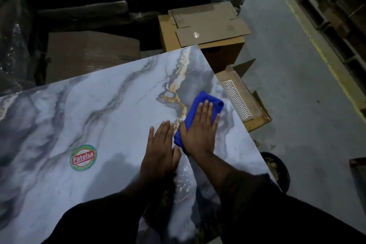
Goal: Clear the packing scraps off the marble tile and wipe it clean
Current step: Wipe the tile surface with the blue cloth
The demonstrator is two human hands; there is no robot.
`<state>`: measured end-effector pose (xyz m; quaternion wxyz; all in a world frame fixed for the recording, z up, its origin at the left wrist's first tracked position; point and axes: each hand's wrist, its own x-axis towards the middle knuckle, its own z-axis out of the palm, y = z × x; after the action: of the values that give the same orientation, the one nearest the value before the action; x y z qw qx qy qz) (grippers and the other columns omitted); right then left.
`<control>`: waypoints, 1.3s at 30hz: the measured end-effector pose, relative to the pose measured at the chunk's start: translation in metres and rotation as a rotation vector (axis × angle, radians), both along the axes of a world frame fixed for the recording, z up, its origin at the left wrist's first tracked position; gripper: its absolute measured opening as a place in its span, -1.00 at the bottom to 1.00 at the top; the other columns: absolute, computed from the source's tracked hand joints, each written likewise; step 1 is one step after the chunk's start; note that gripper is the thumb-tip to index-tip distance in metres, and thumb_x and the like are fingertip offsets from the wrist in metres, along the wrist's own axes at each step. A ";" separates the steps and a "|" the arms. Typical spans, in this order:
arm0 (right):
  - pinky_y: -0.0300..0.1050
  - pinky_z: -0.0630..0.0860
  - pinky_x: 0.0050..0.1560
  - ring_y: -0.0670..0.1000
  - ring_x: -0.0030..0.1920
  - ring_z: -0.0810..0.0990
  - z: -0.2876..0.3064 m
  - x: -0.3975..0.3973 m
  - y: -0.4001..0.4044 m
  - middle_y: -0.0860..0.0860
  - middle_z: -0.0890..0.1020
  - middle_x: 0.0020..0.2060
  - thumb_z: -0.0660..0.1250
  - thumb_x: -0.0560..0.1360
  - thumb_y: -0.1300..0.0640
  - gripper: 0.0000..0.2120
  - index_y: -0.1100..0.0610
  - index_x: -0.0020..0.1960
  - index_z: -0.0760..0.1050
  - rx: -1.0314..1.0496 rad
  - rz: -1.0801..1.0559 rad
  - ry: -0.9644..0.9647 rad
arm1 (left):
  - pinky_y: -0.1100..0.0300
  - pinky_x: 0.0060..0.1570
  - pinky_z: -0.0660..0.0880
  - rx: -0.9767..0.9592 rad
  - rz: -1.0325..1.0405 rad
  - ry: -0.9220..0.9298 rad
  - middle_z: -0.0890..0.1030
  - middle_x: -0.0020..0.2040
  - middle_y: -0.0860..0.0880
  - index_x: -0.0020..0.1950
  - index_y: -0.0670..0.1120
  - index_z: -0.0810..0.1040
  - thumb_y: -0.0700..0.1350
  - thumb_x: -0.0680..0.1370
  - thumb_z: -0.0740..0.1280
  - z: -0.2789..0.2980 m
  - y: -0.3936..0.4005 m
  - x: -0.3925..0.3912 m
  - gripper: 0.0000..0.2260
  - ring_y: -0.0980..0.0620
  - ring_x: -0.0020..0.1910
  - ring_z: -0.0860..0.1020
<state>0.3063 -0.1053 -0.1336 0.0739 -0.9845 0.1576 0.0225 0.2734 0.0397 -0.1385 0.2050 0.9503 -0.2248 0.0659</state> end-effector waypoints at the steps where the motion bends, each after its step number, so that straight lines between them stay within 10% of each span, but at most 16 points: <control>1: 0.30 -0.05 0.57 0.21 0.63 -0.08 0.000 0.011 0.003 0.24 0.02 0.62 0.00 0.60 -0.28 -0.16 0.28 0.63 -0.07 -0.002 0.053 0.001 | -0.27 0.53 0.19 -0.021 0.004 0.010 0.37 0.53 -0.25 0.52 -0.29 0.35 -0.05 0.49 0.22 0.001 0.000 -0.001 -0.37 -0.18 0.55 0.32; 11: 0.22 -0.04 0.60 0.04 0.64 -0.12 0.001 -0.070 -0.001 0.07 0.05 0.64 0.15 0.58 -0.08 -0.28 0.18 0.64 0.05 0.197 0.788 -0.089 | -0.35 0.49 0.17 -0.238 -0.030 0.027 0.28 0.54 -0.33 0.50 -0.43 0.28 -0.05 0.53 0.15 0.009 0.008 -0.006 -0.38 -0.30 0.54 0.27; 16: 0.21 0.02 0.58 0.03 0.64 -0.09 -0.003 -0.159 -0.010 0.04 -0.01 0.65 0.21 0.58 -0.17 -0.21 0.14 0.65 0.00 0.154 0.594 -0.088 | -0.24 0.57 0.09 -0.221 -0.032 0.083 0.30 0.57 -0.20 0.56 -0.27 0.30 -0.02 0.56 0.17 0.009 0.009 -0.007 -0.40 -0.15 0.59 0.23; 26: 0.27 0.02 0.58 0.16 0.64 -0.01 0.006 -0.171 -0.013 0.20 0.07 0.62 0.00 0.56 -0.20 -0.20 0.28 0.63 -0.04 0.069 -0.577 -0.008 | -0.11 0.59 0.07 0.048 -0.011 0.055 0.39 0.52 -0.10 0.53 -0.18 0.37 0.22 0.54 0.26 -0.001 0.004 -0.006 -0.33 -0.05 0.57 0.27; 35: 0.27 -0.05 0.59 0.16 0.64 -0.08 0.002 -0.106 -0.022 0.20 0.01 0.63 0.03 0.57 -0.23 -0.17 0.28 0.63 -0.06 0.017 -0.511 0.002 | 0.02 0.09 0.34 0.123 0.038 -0.031 0.51 0.14 0.02 0.18 -0.03 0.49 0.31 0.50 0.25 0.003 0.000 0.023 -0.53 -0.06 0.13 0.49; 39: 0.28 -0.01 0.58 0.18 0.64 -0.08 -0.001 -0.060 -0.025 0.21 0.01 0.63 0.13 0.57 -0.25 -0.13 0.28 0.63 -0.06 -0.029 -0.406 -0.002 | -0.03 0.01 0.35 0.184 0.091 -0.044 0.50 0.24 -0.08 0.32 -0.10 0.45 0.29 0.54 0.22 0.000 -0.001 0.059 -0.45 -0.14 0.10 0.50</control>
<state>0.2465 -0.1308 -0.1343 0.0630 -0.9335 0.3530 0.0041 0.3328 0.0392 -0.1382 0.1085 0.9727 -0.1908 0.0753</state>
